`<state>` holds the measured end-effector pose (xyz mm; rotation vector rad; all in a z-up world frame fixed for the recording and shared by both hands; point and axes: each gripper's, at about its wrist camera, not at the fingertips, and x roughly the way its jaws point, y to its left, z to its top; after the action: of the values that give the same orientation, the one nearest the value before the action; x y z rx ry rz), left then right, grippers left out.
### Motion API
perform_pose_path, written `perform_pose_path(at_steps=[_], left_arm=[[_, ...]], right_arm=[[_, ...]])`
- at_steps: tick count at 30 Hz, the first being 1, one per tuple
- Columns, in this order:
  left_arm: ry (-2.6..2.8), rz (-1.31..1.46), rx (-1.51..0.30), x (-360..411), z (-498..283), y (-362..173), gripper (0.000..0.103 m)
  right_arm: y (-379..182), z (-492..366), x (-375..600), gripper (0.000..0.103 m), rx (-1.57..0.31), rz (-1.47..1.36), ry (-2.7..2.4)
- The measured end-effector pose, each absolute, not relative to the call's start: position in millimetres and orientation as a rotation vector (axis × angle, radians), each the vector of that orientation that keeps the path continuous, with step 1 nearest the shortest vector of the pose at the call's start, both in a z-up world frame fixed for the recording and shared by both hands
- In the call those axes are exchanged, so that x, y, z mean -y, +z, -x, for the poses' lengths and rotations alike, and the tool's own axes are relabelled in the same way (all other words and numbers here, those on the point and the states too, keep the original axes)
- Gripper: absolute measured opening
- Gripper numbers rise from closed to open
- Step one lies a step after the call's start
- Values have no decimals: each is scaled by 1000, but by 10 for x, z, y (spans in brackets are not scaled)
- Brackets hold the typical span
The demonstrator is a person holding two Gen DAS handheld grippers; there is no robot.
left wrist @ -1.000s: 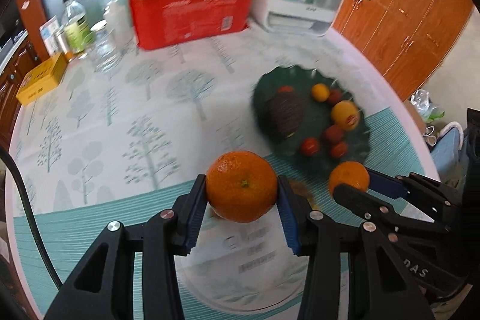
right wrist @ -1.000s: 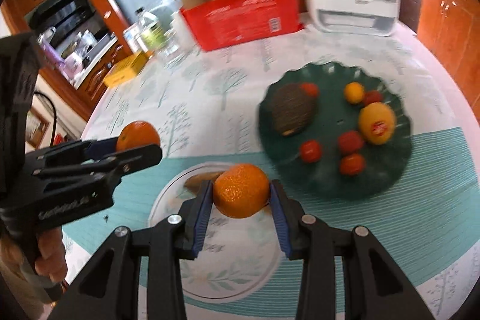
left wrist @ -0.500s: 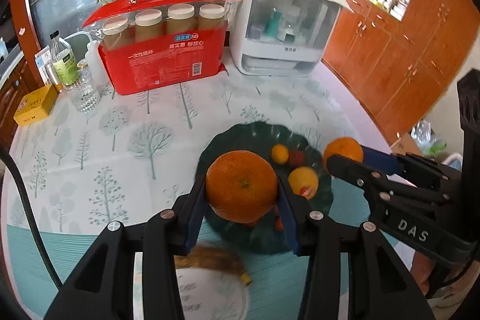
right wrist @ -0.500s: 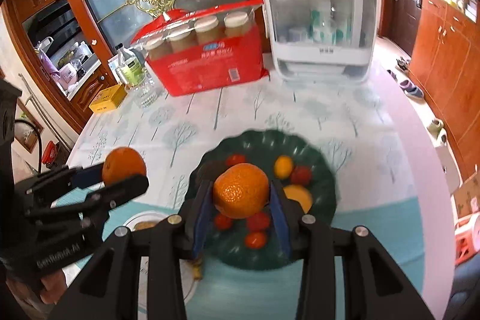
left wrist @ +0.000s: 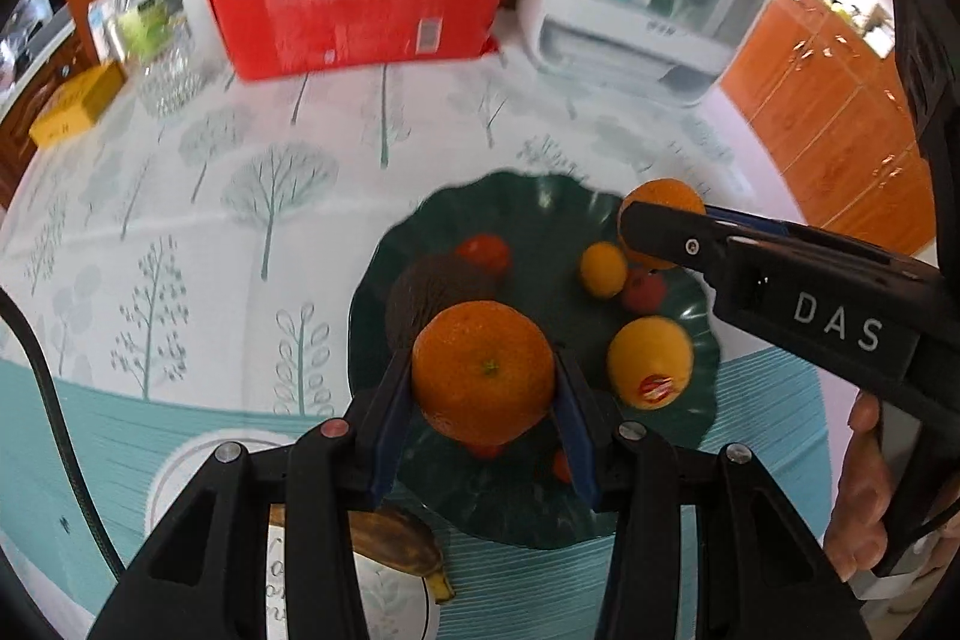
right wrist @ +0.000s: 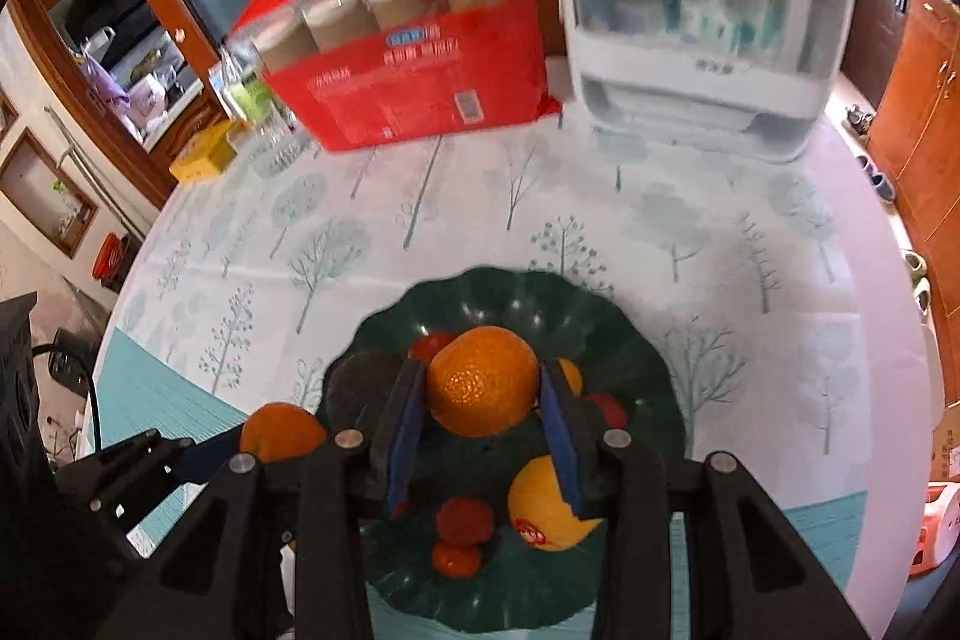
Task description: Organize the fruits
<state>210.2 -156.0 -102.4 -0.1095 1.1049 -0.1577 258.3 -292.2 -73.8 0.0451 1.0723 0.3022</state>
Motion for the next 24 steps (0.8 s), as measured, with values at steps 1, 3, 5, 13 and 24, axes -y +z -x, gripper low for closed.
perform_pose_path(at_steps=[1,3,5,13,24], left_arm=[[-149,110,-1113,1559,-2111,-1072,44],[-128,106,-1124,1552,-2136,-1141,44],[-112,105,-1132,1542,-2162,-1193,44],[-108,99,-1146,1600,-2192,-1275,44],[-114,90,-1200,1648,-2169,-1358,66]], right_arm=[[-786,-2594,2924,38,-1082,-44,305],[-880,-2609,2929,39,-1105,-46,308],[-961,-2623,2943,39,-1126,-53,312],[-1209,-2656,2928,39,-1202,-51,332],[-1295,-2604,2912,43,-1238,-37,333]])
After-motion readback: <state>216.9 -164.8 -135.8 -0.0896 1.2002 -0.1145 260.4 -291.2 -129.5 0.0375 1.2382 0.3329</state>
